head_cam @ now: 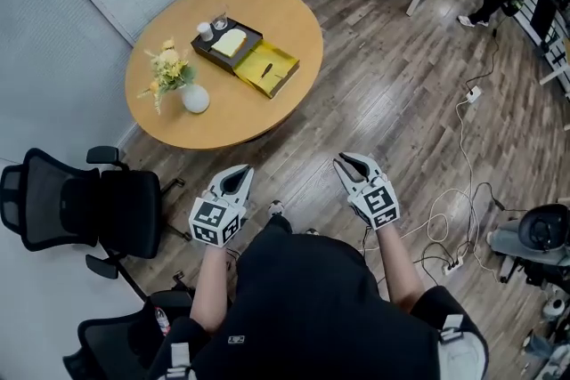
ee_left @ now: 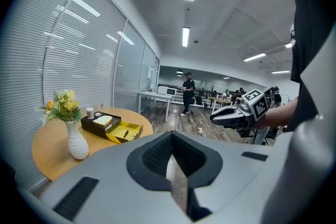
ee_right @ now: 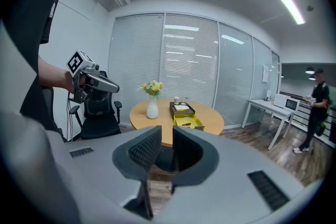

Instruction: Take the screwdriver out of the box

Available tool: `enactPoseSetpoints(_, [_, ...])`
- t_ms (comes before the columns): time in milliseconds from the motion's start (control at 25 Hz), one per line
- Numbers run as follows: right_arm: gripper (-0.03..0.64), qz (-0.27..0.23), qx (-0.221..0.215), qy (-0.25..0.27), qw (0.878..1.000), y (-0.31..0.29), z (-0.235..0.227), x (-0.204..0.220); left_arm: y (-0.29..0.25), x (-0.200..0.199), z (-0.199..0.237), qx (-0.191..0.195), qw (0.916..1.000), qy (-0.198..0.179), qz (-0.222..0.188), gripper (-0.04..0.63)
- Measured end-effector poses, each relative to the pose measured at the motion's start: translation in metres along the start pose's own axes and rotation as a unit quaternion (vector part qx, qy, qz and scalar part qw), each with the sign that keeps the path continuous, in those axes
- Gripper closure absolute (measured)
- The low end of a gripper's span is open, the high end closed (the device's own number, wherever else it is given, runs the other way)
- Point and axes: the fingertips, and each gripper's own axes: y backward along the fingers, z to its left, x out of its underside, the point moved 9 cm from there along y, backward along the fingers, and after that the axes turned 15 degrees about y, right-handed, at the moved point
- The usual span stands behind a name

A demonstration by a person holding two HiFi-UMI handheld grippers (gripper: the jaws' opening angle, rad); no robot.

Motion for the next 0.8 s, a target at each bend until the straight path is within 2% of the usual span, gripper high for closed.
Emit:
enactPoseSetpoints(400, [0.56, 0.022, 0.016, 0.0, 1.0, -0.048, -0.012, -0.013, -0.037, -0.03, 0.052, 0.036, 0.9992, -0.003, 0.016, 0.589])
enactPoseSetpoints(800, [0.559, 0.049, 0.052, -0.013, 0.997, -0.078, -0.01, -0.018, -0.067, -0.051, 0.092, 0.084, 0.9957, -0.016, 0.035, 0.589])
